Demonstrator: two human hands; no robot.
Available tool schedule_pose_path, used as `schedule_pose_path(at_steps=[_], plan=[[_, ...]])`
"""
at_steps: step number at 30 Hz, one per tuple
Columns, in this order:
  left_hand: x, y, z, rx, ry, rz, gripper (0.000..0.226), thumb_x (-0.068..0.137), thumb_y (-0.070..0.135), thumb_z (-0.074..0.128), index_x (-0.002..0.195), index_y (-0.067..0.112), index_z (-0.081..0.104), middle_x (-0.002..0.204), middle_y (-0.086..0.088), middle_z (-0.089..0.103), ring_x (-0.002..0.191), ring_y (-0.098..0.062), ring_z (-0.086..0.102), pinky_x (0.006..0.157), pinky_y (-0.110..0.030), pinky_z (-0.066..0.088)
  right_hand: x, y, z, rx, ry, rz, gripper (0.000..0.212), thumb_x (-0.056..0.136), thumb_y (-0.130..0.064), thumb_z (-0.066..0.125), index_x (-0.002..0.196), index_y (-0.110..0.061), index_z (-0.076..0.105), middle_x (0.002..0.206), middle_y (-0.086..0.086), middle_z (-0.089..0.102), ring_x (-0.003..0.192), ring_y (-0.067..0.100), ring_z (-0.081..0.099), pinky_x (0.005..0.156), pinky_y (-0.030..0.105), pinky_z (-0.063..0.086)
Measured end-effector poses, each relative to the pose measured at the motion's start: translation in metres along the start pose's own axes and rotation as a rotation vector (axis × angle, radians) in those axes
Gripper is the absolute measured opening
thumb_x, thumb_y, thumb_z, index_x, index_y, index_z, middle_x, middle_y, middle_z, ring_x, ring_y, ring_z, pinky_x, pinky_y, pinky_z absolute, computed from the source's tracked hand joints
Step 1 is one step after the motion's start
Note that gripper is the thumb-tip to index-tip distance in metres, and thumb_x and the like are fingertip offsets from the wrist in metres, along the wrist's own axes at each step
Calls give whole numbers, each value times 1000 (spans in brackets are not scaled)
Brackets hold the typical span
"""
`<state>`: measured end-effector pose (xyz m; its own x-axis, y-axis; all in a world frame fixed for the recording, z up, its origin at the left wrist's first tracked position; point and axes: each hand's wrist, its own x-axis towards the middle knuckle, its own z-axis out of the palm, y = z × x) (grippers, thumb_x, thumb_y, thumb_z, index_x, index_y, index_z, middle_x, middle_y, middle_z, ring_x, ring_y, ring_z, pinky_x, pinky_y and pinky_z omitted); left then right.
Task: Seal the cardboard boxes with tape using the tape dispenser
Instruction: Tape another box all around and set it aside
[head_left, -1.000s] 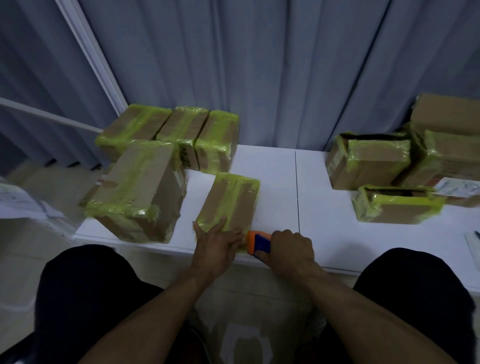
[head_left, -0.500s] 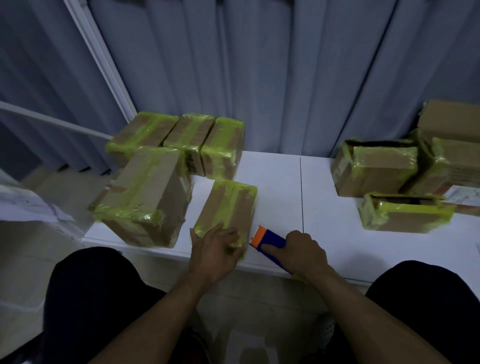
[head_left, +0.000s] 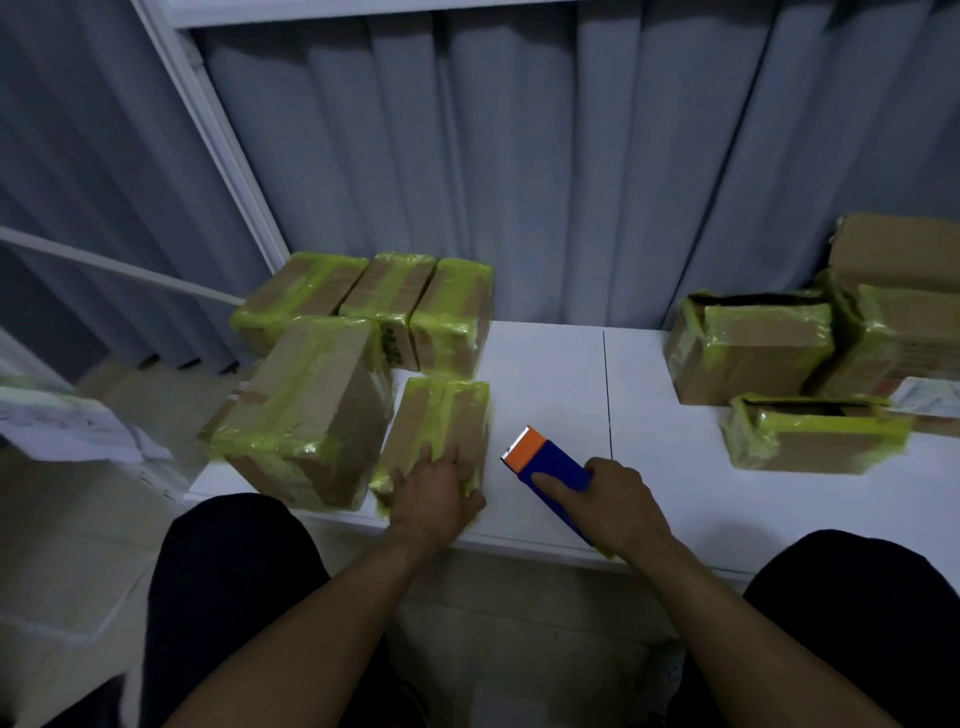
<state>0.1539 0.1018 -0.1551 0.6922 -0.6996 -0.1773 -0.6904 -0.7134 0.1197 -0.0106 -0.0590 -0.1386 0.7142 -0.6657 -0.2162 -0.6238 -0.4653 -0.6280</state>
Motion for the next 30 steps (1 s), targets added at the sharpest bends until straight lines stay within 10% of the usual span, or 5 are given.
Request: schedule_pose_path(at_steps=[10, 17, 20, 24, 30], plan=[[64, -43, -5, 62, -85, -78, 61, 104, 45, 33, 157, 28, 8, 165, 3, 4, 152, -36, 3, 112, -69, 18, 20, -14, 19, 12, -33, -11, 54, 84, -75, 61, 92, -22, 58, 83, -7, 66, 73, 7, 66, 64, 21, 55], [73, -61, -16, 53, -102, -46, 71, 94, 65, 36, 154, 31, 18, 164, 4, 9, 150, -36, 10, 115, -63, 15, 25, -26, 17, 118, 4, 43, 57, 86, -72, 62, 93, -15, 59, 85, -1, 66, 74, 12, 66, 57, 20, 46], [69, -56, -23, -38, 13, 23, 97, 77, 87, 2, 144, 30, 42, 155, 0, 35, 144, -30, 29, 117, -50, 22, 20, -30, 4, 168, 24, 66, 55, 87, -69, 62, 92, -14, 61, 82, 0, 66, 71, 12, 65, 55, 19, 44], [52, -13, -60, -147, 183, 176, 50, 95, 52, 54, 138, 25, 57, 154, 2, 41, 141, -22, 36, 118, -36, 26, 7, -29, -36, 229, 103, 123, 55, 89, -66, 62, 78, -12, 59, 71, 1, 63, 64, 13, 62, 53, 21, 41], [43, 89, -110, -36, 179, 431, 54, 97, 49, 54, 147, 31, 46, 160, 8, 30, 149, -19, 23, 119, -36, 20, -1, -15, -112, 240, 224, 181, 61, 88, -74, 57, 89, -13, 61, 85, 5, 67, 75, 16, 63, 59, 26, 43]])
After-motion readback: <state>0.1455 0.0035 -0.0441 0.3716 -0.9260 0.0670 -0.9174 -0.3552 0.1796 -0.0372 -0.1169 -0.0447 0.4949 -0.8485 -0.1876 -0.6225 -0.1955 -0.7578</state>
